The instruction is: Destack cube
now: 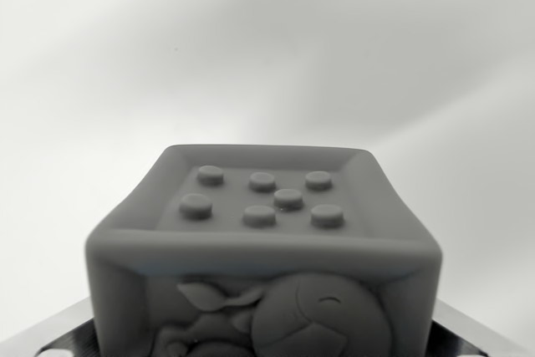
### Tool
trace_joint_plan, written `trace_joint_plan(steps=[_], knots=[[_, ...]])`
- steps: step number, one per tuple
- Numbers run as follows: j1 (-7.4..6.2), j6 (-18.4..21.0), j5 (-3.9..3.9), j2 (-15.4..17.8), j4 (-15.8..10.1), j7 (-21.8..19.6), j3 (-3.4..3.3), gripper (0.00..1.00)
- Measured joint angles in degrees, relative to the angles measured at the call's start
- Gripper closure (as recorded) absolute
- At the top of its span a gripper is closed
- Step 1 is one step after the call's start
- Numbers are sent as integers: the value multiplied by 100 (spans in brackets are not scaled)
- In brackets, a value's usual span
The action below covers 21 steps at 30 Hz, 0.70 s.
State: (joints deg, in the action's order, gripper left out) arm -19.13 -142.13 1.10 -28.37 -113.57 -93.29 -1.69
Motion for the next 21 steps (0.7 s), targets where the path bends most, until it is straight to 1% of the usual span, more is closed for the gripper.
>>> trace_joint_plan(steps=[21], knots=[[-248,235,10,-430,667,-1025,0,100]])
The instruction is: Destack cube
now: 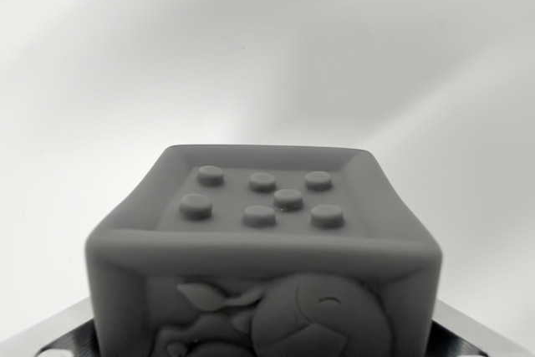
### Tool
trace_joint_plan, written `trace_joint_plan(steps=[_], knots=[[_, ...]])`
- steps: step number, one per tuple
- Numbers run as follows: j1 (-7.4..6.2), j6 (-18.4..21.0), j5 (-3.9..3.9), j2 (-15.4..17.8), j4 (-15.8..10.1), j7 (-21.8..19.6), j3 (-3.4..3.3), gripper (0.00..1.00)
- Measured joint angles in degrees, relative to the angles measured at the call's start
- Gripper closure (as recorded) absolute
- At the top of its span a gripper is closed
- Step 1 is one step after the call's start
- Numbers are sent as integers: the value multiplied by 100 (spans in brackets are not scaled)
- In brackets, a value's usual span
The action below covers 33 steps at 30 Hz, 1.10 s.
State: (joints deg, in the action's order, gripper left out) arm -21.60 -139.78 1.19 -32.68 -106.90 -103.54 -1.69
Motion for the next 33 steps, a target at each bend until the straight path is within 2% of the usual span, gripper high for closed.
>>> trace_joint_plan(steps=[12,33], knots=[[-122,129,4,-245,378,-518,1,100],[-122,-348,18,-921,526,-542,8,100]])
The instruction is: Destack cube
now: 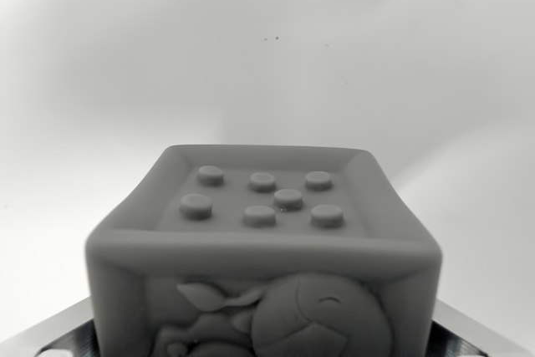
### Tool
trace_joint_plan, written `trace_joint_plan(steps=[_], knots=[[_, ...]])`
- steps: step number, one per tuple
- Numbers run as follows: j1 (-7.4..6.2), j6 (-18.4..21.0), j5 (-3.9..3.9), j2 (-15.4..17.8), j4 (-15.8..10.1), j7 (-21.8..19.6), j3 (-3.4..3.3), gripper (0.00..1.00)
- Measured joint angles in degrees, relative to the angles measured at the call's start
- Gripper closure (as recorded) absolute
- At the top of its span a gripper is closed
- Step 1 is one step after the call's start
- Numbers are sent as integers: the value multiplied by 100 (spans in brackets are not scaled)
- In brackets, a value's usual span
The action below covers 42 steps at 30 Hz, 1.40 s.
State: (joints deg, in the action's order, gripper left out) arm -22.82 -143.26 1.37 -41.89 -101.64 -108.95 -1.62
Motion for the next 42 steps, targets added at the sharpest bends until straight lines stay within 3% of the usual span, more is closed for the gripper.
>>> trace_joint_plan(steps=[24,25,42], knots=[[6,-231,11,-351,129,0,11,100],[6,-232,11,-351,129,0,11,0],[7,-251,12,-381,137,0,12,0]])
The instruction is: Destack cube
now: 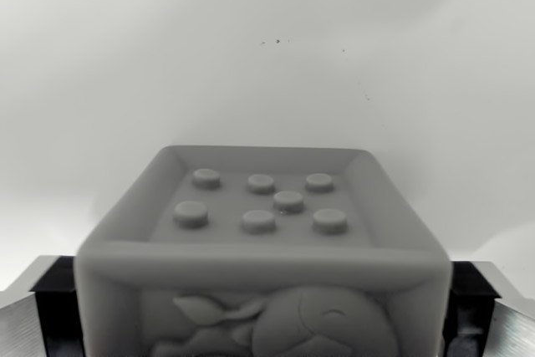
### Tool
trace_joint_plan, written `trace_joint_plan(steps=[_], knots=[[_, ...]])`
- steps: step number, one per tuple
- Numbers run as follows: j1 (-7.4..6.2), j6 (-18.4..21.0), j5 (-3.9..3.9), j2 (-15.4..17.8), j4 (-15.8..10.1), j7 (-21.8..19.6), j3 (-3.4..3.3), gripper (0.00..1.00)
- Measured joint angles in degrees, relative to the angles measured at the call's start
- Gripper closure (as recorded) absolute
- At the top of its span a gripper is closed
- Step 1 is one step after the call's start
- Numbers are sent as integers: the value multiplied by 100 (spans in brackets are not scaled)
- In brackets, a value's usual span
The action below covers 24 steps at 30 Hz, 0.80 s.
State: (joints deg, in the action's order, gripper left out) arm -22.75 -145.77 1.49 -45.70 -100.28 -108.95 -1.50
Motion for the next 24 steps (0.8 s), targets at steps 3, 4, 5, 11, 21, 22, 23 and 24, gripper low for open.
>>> trace_joint_plan(steps=[3,4,5,11,21,22,23,24], knots=[[0,0,0,0,1,0,0,0],[0,0,0,0,2,0,0,0],[0,0,0,0,2,0,0,0],[0,0,0,0,2,0,0,0],[0,3,0,15,-2,0,-1,0],[0,7,0,28,-6,0,-1,0],[0,9,0,35,-8,0,-1,0],[0,17,0,52,-14,0,-1,0]])
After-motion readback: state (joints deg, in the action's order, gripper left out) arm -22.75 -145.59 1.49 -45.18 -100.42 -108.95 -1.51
